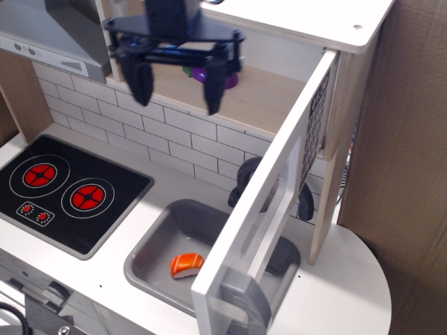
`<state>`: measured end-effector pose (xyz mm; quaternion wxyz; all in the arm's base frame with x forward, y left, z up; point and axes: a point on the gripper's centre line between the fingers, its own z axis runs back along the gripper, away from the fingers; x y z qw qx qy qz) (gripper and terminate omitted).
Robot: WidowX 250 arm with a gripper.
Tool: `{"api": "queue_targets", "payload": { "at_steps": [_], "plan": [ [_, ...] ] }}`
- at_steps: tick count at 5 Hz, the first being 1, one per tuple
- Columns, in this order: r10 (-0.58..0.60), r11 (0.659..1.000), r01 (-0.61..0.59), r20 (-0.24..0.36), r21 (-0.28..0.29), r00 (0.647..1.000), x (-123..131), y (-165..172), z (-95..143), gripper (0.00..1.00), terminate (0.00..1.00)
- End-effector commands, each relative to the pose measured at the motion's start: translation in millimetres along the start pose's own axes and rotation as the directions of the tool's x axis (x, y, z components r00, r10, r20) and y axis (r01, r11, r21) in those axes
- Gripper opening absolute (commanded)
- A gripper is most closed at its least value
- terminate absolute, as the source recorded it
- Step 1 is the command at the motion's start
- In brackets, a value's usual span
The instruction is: Close microwave
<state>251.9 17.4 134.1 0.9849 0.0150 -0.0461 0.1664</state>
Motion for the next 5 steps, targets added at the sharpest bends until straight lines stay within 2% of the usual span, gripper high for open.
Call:
{"api": "queue_targets", "payload": {
  "at_steps": [1, 2, 3, 4, 5],
  "plan": [
    [0.024, 1.0, -0.023, 0.035, -0.015, 0.999, 2, -43, 29, 1.0, 0.0],
    [0.024, 1.0, -0.024, 0.039, -0.01, 0.999, -1, -59, 31, 1.0, 0.0],
    [0.035, 0.999, -0.035, -0.003, -0.023, 0.999, -4, -76, 24, 1.0, 0.0],
    [0.033, 0.999, -0.033, 0.003, -0.019, 0.999, -4, -83, 25, 1.0, 0.0],
    [0.042, 0.998, -0.041, 0.022, -0.054, 0.999, -11, -81, 9, 1.0, 0.0]
  ]
}}
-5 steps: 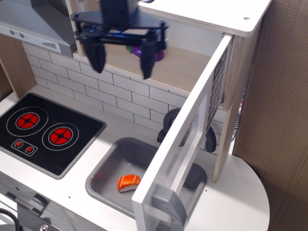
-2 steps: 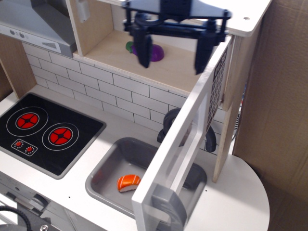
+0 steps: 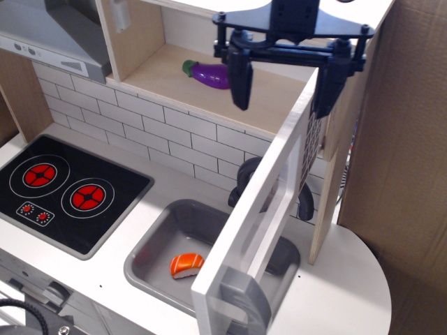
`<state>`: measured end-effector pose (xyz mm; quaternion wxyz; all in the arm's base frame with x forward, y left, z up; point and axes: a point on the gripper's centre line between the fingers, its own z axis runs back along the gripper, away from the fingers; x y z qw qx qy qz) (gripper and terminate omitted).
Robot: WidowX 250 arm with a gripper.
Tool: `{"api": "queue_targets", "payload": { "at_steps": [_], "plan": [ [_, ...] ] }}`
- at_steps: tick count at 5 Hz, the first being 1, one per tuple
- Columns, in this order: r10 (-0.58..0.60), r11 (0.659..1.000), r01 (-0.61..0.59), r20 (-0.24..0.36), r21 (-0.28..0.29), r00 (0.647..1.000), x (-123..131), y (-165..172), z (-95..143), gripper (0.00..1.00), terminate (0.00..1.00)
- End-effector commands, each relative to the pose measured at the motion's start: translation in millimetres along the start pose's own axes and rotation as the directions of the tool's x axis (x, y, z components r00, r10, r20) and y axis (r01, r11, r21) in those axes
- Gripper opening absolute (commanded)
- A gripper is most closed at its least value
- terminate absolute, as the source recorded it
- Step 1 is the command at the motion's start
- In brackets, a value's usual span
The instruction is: Close microwave
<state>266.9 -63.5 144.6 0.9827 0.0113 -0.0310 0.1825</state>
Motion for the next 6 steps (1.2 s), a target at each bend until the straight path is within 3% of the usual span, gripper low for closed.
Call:
{"api": "queue_targets", "payload": {
  "at_steps": [1, 3, 5, 6],
  "plan": [
    [-0.014, 1.0, 0.015, 0.054, -0.021, 0.998, 4, 15, -14, 1.0, 0.0],
    [-0.036, 0.998, 0.04, 0.087, -0.045, 0.996, 11, 51, -26, 1.0, 0.0],
    [-0.026, 0.999, 0.03, 0.106, -0.041, 0.994, 17, 93, -20, 1.0, 0.0],
    [-0.033, 0.999, 0.032, 0.117, 0.003, 0.993, 22, 112, -10, 1.0, 0.0]
  ]
}}
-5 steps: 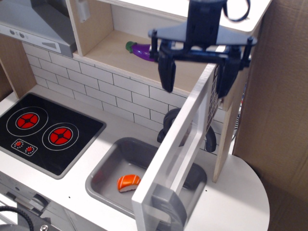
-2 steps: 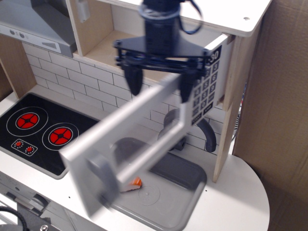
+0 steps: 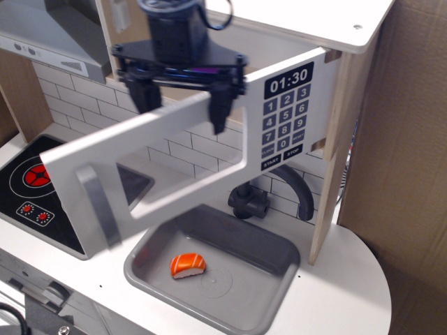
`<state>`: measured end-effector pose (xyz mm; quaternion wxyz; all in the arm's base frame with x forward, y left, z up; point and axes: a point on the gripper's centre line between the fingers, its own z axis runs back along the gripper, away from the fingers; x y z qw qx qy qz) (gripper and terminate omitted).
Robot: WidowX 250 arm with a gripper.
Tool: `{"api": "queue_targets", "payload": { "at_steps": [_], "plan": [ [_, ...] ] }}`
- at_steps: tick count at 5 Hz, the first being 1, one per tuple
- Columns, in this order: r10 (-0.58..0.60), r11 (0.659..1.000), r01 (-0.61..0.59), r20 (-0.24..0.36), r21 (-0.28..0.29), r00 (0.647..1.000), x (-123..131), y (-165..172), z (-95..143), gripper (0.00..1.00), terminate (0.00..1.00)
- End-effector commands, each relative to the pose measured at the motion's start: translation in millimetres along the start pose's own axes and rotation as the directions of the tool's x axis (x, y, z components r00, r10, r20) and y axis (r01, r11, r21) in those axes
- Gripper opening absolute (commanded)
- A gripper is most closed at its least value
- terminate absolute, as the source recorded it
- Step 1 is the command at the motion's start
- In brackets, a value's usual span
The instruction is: Close microwave
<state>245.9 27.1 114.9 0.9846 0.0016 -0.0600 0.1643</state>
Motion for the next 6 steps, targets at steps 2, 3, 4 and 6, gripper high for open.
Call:
{"api": "queue_targets", "payload": {
  "at_steps": [2, 3, 4, 6],
  "plan": [
    [0.039, 0.989, -0.049, 0.077, 0.141, 0.996, 1, 36, 50, 1.0, 0.0],
    [0.086, 0.98, -0.101, 0.097, 0.169, 0.992, -14, 32, 58, 1.0, 0.0],
    [0.162, 0.978, -0.169, 0.073, 0.118, 0.984, -25, 23, 47, 1.0, 0.0],
    [0.191, 0.982, -0.191, 0.034, -0.003, 0.981, -11, -15, 11, 1.0, 0.0]
  ]
}}
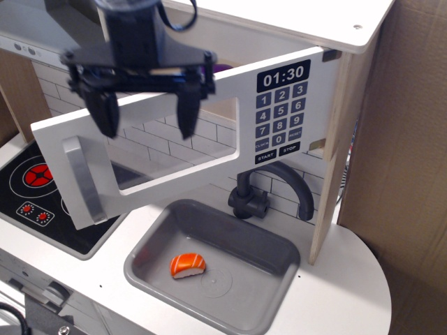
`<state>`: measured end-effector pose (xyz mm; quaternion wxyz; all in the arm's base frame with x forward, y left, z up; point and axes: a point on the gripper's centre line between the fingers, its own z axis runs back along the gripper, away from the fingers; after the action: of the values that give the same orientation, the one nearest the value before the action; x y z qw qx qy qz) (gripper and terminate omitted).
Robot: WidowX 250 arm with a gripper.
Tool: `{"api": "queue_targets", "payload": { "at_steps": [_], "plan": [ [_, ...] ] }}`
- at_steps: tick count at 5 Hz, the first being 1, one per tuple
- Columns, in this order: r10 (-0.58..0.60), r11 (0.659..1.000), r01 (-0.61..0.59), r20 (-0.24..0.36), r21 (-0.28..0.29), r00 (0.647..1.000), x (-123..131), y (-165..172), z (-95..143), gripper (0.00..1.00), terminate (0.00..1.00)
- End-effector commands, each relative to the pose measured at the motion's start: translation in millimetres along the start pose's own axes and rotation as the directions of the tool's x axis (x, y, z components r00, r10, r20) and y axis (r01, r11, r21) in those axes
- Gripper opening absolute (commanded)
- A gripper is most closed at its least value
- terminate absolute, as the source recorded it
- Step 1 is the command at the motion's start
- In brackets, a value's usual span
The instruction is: Close microwave
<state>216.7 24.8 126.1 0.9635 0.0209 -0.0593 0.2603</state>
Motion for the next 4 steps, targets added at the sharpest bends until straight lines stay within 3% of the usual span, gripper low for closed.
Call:
{"api": "queue_targets", "payload": {
  "at_steps": [1, 3, 4],
  "plan": [
    [-0.017, 0.996, 0.017, 0.001, -0.086, 1.0, 18, -32, -26, 1.0, 0.0],
    [-0.005, 0.994, 0.005, 0.004, -0.113, 1.0, 12, -26, -68, 1.0, 0.0],
    [-0.073, 0.992, 0.075, 0.024, -0.099, 0.997, 26, -17, -79, 1.0, 0.0]
  ]
}}
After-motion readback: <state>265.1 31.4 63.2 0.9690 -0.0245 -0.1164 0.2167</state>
